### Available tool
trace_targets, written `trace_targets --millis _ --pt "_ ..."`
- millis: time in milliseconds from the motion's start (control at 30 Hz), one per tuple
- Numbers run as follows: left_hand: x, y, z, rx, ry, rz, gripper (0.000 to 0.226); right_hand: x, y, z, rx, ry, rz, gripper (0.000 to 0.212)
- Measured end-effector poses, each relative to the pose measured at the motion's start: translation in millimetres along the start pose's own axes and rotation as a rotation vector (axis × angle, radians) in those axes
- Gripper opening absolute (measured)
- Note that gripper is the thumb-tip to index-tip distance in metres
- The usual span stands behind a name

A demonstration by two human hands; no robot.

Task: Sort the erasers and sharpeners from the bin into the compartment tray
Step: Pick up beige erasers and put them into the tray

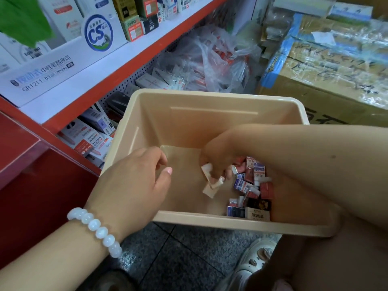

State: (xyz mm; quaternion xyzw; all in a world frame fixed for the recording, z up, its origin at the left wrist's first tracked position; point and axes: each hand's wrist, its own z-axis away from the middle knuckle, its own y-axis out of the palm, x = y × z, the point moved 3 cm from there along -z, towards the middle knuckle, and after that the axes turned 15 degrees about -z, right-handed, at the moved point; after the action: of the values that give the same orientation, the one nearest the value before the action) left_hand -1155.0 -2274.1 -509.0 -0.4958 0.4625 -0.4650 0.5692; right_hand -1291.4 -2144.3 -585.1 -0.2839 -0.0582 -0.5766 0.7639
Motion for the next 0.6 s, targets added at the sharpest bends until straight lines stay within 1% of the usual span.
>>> trace_targets --millis 67,100,133,200,233,267,300,333,367,400,467,600 --pt "1.9 4.2 -9.1 0.062 -0.034 0.088 0.02 9.4 -19.3 20.0 -0.087 -0.086 -0.107 0.025" --pt "1.0 6.9 -16.2 0.126 -0.096 0.201 0.022 14.8 -26.5 31.9 -0.111 -0.133 -0.149 0.027" --pt "-0.9 10.5 -23.5 0.209 -0.191 0.387 0.023 19.9 -31.3 43.2 -0.121 -0.178 -0.186 0.027" --pt "-12.9 17.3 -34.6 0.394 -0.381 0.897 0.025 25.8 -35.3 61.9 -0.126 -0.258 -0.278 0.029" --pt "-21.2 20.4 -37.0 0.505 -0.429 1.113 0.029 26.7 -34.7 67.3 -0.142 -0.296 -0.325 0.031" --pt "-28.9 22.2 -37.5 0.617 -0.44 1.273 0.034 25.5 -33.5 70.5 -0.174 -0.327 -0.361 0.034" --pt "-34.8 23.9 -37.4 0.703 -0.432 1.382 0.039 22.2 -32.1 71.1 -0.209 -0.349 -0.393 0.037" --pt "-39.8 23.3 -36.8 0.752 -0.415 1.447 0.04 18.8 -30.5 71.8 -0.233 -0.366 -0.439 0.038" --pt "-41.9 23.9 -37.3 0.766 -0.399 1.479 0.04 15.4 -29.1 71.7 -0.242 -0.38 -0.491 0.039" --pt "-43.6 24.2 -37.9 0.762 -0.39 1.485 0.038 11.9 -28.4 72.1 -0.242 -0.386 -0.525 0.039" --pt "-44.1 24.9 -39.7 0.751 -0.4 1.479 0.034 6.6 -30.1 73.5 -0.238 -0.374 -0.51 0.036" --pt "-42.7 26.7 -43.9 0.782 -0.428 1.482 0.026 6.3 -30.2 74.8 -0.184 -0.382 -0.559 0.026"
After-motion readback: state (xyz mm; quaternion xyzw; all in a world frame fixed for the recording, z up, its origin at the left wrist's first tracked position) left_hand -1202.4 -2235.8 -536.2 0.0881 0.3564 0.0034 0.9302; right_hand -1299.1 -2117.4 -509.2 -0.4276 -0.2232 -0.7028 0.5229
